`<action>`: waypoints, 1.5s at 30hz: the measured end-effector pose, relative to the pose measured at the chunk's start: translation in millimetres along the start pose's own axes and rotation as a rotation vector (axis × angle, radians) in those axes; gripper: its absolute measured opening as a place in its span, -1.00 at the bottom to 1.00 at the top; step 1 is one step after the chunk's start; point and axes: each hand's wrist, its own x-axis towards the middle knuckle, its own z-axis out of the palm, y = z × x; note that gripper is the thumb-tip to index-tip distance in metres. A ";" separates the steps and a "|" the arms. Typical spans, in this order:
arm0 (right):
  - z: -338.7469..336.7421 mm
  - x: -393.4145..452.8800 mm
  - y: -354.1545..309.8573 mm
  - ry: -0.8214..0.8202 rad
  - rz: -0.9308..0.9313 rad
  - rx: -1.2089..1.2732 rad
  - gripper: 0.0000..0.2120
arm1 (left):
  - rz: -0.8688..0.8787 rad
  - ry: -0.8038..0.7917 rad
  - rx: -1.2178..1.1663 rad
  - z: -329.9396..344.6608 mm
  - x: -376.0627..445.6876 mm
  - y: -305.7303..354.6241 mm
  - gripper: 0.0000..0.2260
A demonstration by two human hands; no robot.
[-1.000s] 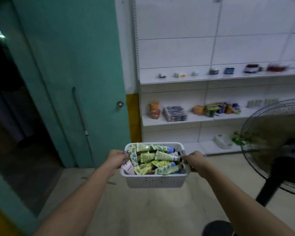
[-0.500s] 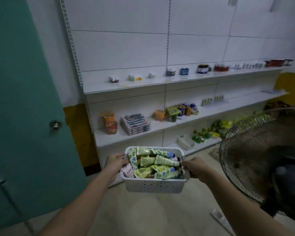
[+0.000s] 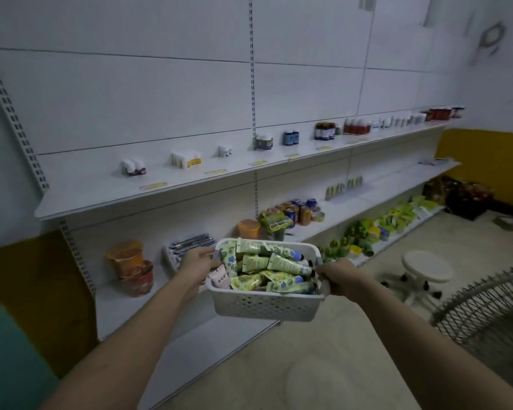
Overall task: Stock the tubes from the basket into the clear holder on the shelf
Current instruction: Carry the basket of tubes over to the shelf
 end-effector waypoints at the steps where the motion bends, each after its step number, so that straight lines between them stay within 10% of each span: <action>1: -2.3 21.5 -8.7 -0.008 0.007 0.010 -0.84 | -0.002 -0.004 0.008 9.7 22.0 4.5 -0.59; 25: -107.1 462.6 -40.5 0.216 0.318 0.056 -0.81 | -0.187 -0.365 0.139 328.9 472.4 -24.2 -0.63; 36: -262.5 577.2 -22.8 0.428 0.384 0.187 -0.78 | -0.158 -0.672 0.214 575.5 590.6 3.8 -0.59; 45: -427.8 716.6 21.5 0.378 0.408 0.103 -0.61 | -0.213 -0.586 0.218 776.0 631.6 -9.8 -0.61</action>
